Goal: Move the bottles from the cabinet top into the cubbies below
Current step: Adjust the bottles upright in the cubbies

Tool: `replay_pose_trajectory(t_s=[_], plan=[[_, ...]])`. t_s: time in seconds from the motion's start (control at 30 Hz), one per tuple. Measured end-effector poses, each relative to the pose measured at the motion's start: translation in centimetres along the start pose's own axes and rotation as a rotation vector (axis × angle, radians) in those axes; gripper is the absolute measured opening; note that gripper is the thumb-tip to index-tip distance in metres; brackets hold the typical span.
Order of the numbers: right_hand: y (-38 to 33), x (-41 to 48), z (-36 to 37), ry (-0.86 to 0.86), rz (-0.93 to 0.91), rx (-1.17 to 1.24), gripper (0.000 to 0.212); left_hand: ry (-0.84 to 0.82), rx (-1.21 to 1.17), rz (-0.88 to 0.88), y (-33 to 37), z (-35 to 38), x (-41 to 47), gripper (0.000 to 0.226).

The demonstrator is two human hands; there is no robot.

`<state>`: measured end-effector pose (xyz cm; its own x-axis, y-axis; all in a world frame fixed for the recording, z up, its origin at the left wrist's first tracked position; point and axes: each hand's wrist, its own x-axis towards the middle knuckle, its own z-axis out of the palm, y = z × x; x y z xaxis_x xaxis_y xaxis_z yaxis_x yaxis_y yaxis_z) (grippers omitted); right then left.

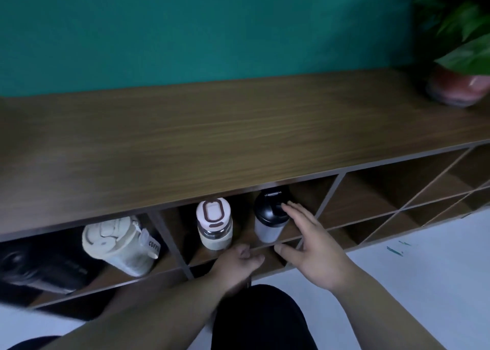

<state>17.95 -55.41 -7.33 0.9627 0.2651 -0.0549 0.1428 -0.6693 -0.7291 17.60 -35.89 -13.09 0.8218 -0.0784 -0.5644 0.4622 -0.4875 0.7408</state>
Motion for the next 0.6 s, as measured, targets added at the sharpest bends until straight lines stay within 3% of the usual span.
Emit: replay_pose_trajectory(t_s=[0.17, 0.3, 0.43, 0.53, 0.6], plan=[[-2.7, -2.1, 0.2, 0.03, 0.061, 0.031, 0.079, 0.079, -0.131, 0.06, -0.5, -1.4, -4.6, 0.049], [-3.5, -1.7, 0.3, 0.093, 0.179, 0.141, 0.076, 0.105, -0.228, 0.138, 1.0, -1.5, -5.6, 0.062], [-3.6, -0.1, -0.6, 0.086, 0.272, 0.335, 0.052, 0.077, -0.438, 0.169, 3.6, -1.6, -4.7, 0.072], [-3.3, 1.8, -1.3, 0.072, 0.333, 0.456, 0.067, 0.075, -0.534, 0.16, 5.1, -1.7, -3.3, 0.086], [-3.2, 2.9, -1.3, 0.057, 0.357, 0.458, 0.082, 0.068, -0.547, 0.147, 5.5, -1.6, -2.3, 0.11]])
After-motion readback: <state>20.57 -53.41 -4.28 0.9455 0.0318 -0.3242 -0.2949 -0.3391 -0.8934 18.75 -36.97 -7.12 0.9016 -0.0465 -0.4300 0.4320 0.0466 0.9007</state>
